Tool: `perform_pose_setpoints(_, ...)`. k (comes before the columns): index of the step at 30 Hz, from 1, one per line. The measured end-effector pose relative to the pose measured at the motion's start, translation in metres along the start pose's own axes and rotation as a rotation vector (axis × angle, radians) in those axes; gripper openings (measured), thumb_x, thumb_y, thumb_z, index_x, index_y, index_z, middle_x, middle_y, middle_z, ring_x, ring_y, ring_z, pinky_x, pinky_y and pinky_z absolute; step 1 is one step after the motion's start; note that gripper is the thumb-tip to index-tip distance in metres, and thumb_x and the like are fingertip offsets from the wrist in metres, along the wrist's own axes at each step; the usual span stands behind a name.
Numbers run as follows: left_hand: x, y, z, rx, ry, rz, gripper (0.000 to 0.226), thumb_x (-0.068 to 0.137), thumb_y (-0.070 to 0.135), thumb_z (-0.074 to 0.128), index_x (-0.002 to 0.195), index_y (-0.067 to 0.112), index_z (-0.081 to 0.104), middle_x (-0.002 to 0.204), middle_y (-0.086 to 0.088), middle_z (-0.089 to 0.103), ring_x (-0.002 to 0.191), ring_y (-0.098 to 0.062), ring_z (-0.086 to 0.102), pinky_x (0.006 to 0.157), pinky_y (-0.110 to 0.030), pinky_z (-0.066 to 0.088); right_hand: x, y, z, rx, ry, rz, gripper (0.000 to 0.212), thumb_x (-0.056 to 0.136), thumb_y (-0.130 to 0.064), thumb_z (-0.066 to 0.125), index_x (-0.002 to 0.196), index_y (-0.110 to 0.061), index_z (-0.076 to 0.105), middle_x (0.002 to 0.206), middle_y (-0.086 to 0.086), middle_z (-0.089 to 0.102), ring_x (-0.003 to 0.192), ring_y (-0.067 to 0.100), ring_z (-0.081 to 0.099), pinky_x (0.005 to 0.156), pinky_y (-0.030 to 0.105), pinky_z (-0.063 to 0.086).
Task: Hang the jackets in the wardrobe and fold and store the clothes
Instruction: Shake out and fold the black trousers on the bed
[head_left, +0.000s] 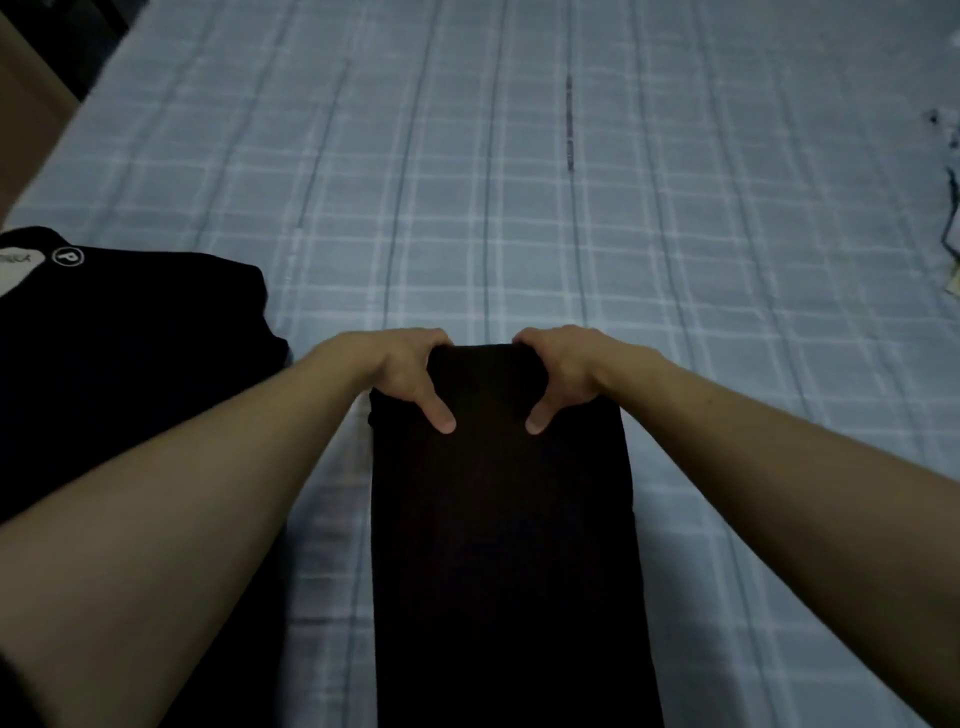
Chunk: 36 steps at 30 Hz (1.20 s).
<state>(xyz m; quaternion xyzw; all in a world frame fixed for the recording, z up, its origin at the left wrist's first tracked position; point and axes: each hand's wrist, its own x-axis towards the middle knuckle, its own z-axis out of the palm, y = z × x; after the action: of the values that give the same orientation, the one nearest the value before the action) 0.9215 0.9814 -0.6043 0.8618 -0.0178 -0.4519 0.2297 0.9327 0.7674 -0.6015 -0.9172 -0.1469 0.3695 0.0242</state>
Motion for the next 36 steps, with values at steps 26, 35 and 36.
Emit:
perform_pose_setpoints(26,-0.223,0.011,0.159,0.387,1.013,0.546,0.060,0.063,0.020,0.082,0.118,0.012,0.059,0.113,-0.007,0.059,0.091,-0.027,0.058,0.068,-0.043,0.046,-0.252,-0.028,0.078,-0.192,0.721,-0.243,0.061,0.058,-0.031,0.081,0.110,-0.015,0.052,0.127,0.009,0.055,0.099,0.029,0.054,0.077,0.034,0.043)
perform_pose_setpoints(35,-0.283,-0.042,0.269,0.510,1.010,0.845,0.039,0.074,0.019,0.068,0.111,0.014,0.054,0.117,-0.008,0.053,0.081,-0.027,0.058,0.061,-0.038,0.043,-0.345,-0.066,0.207,-0.165,0.777,-0.235,0.074,0.073,-0.032,0.063,0.141,-0.009,0.046,0.132,0.011,0.055,0.101,0.029,0.054,0.073,0.038,0.049)
perform_pose_setpoints(36,-0.287,-0.048,0.284,0.518,1.012,0.865,0.035,0.075,0.017,0.065,0.109,0.014,0.054,0.116,-0.007,0.053,0.080,-0.026,0.057,0.062,-0.037,0.043,-0.353,-0.069,0.225,-0.180,0.771,-0.219,0.076,0.070,-0.028,0.065,0.142,-0.009,0.047,0.132,0.013,0.055,0.100,0.029,0.053,0.071,0.038,0.049)
